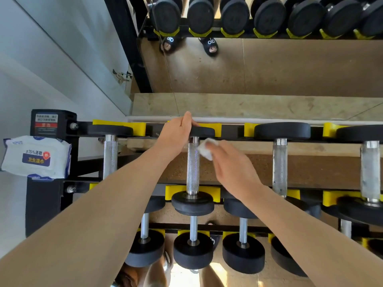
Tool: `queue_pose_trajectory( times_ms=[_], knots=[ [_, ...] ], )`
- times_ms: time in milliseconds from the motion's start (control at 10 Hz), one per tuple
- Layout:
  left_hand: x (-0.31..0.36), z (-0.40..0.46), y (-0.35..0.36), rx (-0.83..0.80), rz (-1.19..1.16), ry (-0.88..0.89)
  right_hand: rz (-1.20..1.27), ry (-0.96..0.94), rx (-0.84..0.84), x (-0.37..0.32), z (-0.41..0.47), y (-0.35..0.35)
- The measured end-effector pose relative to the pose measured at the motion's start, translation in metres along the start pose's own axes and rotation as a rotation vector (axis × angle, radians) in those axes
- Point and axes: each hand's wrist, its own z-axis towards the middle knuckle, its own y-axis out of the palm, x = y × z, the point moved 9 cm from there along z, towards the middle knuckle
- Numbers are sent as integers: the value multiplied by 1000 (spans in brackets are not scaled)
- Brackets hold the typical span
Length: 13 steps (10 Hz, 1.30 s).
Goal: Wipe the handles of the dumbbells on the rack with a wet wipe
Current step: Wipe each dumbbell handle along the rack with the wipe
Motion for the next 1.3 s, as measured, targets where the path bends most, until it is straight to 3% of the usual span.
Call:
queue_pose_trajectory(
  times_ms=[100,200,300,400,500,600,700,800,1000,1100,1200,1300],
  knots=[
    [1,-1,0,0,-6,11,544,638,139,51,-22,14],
    [1,-1,0,0,-2,20,1086,1110,-192,30,-41,82],
    [0,-1,0,-4,-2,19,878,1030,-302,13,-38,80],
    [-1,1,0,-6,-2,18,775,918,-250,13,-43,64],
    [1,1,0,-15,-4,22,491,646,-199,-7,-45,46],
    [0,1,0,-10,-4,19,365,388,-141,-44,-43,27],
    [0,2,-1,-20,7,14,249,154,-282,-76,-36,32],
    [4,0,-1,-32,46,22,102,130,-475,-70,-32,50],
    [5,-1,0,-38,73,26,68,194,-597,-43,-40,39],
    [5,0,-2,-16,83,35,38,438,-582,-10,-54,42],
    [11,-3,-1,-16,127,59,242,577,-597,-12,-60,64],
    [12,-6,-3,-21,162,28,332,571,-612,-22,-55,70]
  ],
)
